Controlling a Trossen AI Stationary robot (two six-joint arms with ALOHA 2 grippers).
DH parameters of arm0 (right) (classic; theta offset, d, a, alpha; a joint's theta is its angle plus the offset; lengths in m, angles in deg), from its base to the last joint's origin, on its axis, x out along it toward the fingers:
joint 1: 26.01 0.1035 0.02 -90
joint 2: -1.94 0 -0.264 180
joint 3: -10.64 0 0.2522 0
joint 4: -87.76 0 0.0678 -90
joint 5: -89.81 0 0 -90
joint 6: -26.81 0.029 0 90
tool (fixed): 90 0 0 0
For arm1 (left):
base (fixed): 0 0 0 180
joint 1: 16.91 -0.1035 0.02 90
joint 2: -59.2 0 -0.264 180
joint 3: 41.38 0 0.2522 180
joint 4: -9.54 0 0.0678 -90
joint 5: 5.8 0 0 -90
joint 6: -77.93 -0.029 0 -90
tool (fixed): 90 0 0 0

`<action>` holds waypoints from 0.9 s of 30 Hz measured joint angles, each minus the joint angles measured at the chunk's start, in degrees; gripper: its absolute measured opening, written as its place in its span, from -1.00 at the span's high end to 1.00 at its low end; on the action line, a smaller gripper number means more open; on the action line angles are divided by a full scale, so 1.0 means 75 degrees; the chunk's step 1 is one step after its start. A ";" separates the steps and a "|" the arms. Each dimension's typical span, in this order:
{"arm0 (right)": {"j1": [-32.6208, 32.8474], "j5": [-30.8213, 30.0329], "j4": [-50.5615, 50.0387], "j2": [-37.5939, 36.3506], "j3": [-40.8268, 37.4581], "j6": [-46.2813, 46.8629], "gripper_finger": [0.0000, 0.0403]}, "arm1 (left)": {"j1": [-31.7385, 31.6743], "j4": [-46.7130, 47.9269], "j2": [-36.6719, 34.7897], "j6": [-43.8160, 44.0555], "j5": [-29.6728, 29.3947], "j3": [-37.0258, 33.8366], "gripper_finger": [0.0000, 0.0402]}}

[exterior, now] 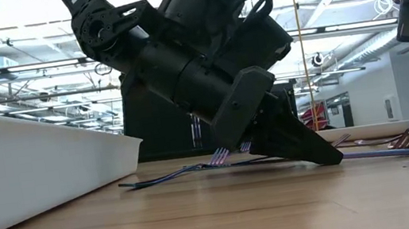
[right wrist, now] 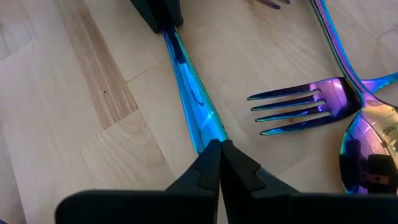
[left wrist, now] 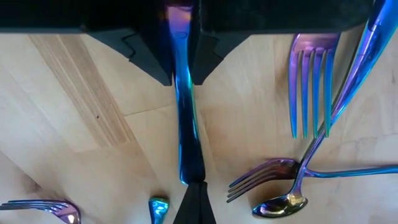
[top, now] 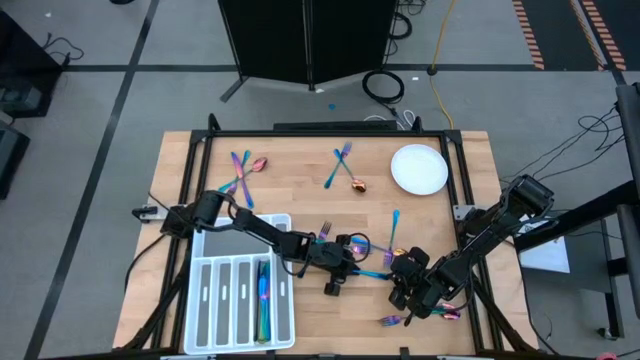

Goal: Sort silverware
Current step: Put the bottom iridescent knife into the cutlery tray

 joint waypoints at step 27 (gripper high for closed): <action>-0.0021 -0.0616 0.0036 -0.0691 0.0184 -0.1824 1.00 | -0.0009 0.0577 -0.0694 -0.0610 -0.0235 -0.0025 0.78</action>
